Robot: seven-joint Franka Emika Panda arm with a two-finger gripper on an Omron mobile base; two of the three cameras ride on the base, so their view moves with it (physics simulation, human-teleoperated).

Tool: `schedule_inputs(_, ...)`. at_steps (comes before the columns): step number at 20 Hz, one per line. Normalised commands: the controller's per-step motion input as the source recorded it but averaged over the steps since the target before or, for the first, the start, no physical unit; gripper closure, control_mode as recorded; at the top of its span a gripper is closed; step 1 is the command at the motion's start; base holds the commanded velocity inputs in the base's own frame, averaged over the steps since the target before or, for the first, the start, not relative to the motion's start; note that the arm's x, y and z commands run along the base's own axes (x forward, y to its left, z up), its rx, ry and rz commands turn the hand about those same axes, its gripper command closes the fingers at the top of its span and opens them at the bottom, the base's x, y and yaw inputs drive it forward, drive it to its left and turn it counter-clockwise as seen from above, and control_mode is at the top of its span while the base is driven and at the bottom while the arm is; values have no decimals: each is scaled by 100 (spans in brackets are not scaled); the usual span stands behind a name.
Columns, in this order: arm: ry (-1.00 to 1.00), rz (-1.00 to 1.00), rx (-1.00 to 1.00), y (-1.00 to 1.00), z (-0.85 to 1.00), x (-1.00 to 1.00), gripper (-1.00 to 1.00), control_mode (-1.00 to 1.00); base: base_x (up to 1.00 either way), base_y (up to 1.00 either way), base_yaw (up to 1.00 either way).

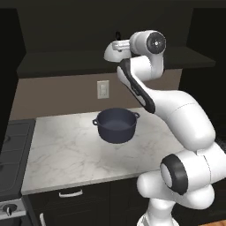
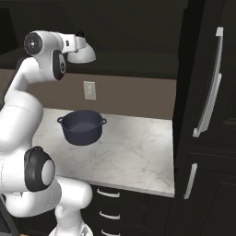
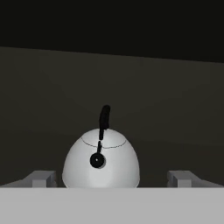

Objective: Pick the kettle from the cabinet and place it on a stove burner. Then pick the pot from the counter and place it on another stove burner. Finally, turn both burners on.

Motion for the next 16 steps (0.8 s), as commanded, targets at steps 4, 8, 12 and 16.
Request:
schedule_inputs(4,1,-6,0,0,0,21,-100,-100,0,0,0)
schedule_inputs(8,2,-4,0,3,0,23,-100,-100,0,0,0)
schedule_inputs(12,0,-3,0,11,0,25,-100,-100,0,0,0)
schedule_inputs(16,1,0,0,17,0,25,-100,-100,0,0,0)
